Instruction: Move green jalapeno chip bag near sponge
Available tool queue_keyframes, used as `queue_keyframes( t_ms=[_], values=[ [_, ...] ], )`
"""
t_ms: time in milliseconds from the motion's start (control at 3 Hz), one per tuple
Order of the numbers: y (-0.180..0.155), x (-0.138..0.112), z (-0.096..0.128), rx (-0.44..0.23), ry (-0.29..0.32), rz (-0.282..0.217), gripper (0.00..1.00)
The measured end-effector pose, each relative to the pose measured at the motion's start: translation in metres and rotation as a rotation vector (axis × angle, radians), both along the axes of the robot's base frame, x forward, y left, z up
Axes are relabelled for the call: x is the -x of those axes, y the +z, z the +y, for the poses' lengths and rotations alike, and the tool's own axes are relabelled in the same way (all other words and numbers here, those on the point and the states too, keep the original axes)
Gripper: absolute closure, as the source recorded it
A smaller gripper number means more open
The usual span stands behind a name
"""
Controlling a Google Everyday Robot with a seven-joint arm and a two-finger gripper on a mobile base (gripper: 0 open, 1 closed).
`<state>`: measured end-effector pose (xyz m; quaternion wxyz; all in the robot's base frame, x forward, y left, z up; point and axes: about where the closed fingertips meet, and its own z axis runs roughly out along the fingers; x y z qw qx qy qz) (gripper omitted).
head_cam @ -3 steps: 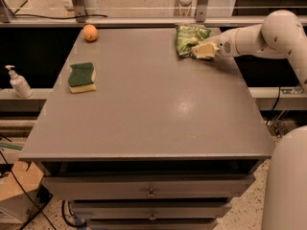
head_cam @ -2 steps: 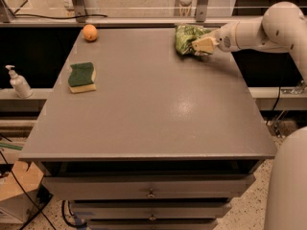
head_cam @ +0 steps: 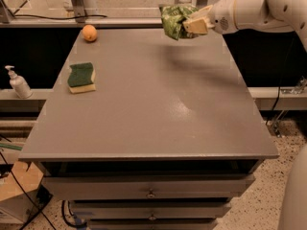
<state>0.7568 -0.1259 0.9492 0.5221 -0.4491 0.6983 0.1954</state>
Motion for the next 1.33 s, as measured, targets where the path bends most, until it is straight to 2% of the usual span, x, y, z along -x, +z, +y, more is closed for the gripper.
queue_keyframes(
  t_ms=[333,667,1333],
  values=[
    [0.002,0.002,0.006,0.004,0.019,-0.013,1.00],
    [-0.001,0.007,0.024,-0.007,0.079,0.007,1.00],
    [-0.005,0.066,0.129,-0.097,0.407,0.065,1.00]
  ],
)
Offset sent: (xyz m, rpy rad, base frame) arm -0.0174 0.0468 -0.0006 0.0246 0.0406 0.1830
